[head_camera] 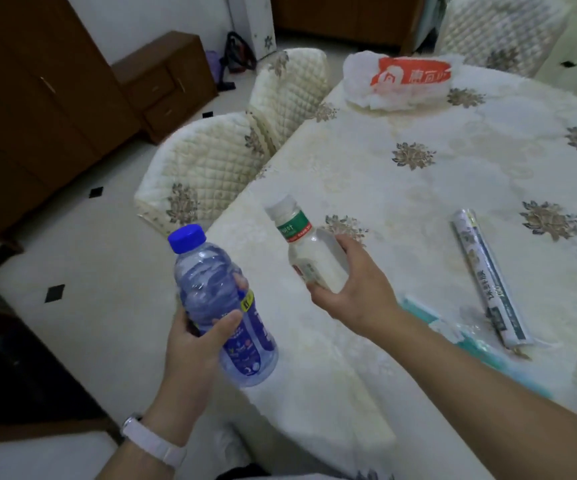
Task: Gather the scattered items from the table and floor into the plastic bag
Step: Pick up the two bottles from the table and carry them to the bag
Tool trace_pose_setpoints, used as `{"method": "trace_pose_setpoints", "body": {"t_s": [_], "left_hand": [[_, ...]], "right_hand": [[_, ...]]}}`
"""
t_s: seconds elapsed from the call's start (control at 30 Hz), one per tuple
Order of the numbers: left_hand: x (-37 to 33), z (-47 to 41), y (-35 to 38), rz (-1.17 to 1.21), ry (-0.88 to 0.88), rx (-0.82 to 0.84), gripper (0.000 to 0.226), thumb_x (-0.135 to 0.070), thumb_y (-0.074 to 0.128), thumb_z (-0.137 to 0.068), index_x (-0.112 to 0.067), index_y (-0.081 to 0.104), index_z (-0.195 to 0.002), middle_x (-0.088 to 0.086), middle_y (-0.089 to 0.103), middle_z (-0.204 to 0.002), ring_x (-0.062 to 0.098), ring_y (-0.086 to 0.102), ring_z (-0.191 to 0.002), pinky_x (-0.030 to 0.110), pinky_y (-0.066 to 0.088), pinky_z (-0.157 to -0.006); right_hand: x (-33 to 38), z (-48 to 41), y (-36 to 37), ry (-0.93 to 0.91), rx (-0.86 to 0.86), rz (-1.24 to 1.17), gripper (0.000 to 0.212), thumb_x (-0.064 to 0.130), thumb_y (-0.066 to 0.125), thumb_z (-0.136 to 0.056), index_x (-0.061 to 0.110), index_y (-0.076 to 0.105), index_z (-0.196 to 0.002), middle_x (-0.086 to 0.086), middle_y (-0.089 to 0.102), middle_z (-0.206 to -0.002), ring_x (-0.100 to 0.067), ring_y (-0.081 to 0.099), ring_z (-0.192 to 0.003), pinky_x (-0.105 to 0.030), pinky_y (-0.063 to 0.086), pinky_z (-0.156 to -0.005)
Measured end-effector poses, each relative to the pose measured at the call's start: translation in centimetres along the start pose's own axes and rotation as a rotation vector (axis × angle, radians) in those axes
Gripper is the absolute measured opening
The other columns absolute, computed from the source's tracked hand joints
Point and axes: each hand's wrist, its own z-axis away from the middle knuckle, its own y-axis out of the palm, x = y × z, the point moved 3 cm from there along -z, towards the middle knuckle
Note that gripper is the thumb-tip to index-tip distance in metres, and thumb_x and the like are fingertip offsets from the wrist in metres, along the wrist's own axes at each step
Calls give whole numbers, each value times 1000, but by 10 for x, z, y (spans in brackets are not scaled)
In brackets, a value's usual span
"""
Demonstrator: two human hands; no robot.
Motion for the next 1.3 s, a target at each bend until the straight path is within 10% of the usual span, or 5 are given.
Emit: {"method": "trace_pose_setpoints", "body": {"t_s": [0.23, 0.4, 0.7, 0.93, 1.3], "left_hand": [[-40, -44, -147, 55, 7, 6, 92, -44, 96, -47, -10, 61, -125, 11, 73, -112, 25, 72, -97, 32, 58, -75], [-60, -83, -252, 18, 61, -53, 61, -8, 88, -62, -8, 63, -118, 10, 74, -109, 23, 71, -95, 33, 57, -80], [-73, -140, -372, 3, 38, -260, 71, -31, 88, -55, -10, 64, -119, 13, 72, -113, 36, 68, -105, 56, 52, -96], [-83, -214, -424, 4, 3, -346, 69, -29, 87, -54, -13, 66, -118, 11, 73, -111, 32, 70, -102, 47, 56, -88], [-154, -397, -476, -57, 42, -431, 60, -15, 92, -59, -20, 67, -113, 4, 75, -106, 22, 72, -96, 25, 57, -72]], "right_hand": [[102, -14, 129, 0, 43, -98, 70, 40, 75, -65, 53, 31, -119, 22, 48, -107, -13, 59, -89, -43, 59, -65], [169, -30, 217, -28, 74, -162, 69, 27, 78, -71, 43, 33, -120, 17, 51, -104, -11, 61, -86, -29, 58, -54], [252, -92, 323, -141, 127, -114, 71, 31, 83, -70, 42, 37, -123, 16, 55, -107, -7, 60, -93, -26, 54, -73], [282, -179, 401, -117, 205, -168, 64, 25, 83, -71, 39, 37, -112, 17, 53, -96, 4, 59, -82, -12, 48, -62], [353, -379, 485, -125, 329, -269, 66, 26, 82, -71, 37, 36, -117, 14, 55, -101, -7, 63, -83, -27, 57, -66]]}}
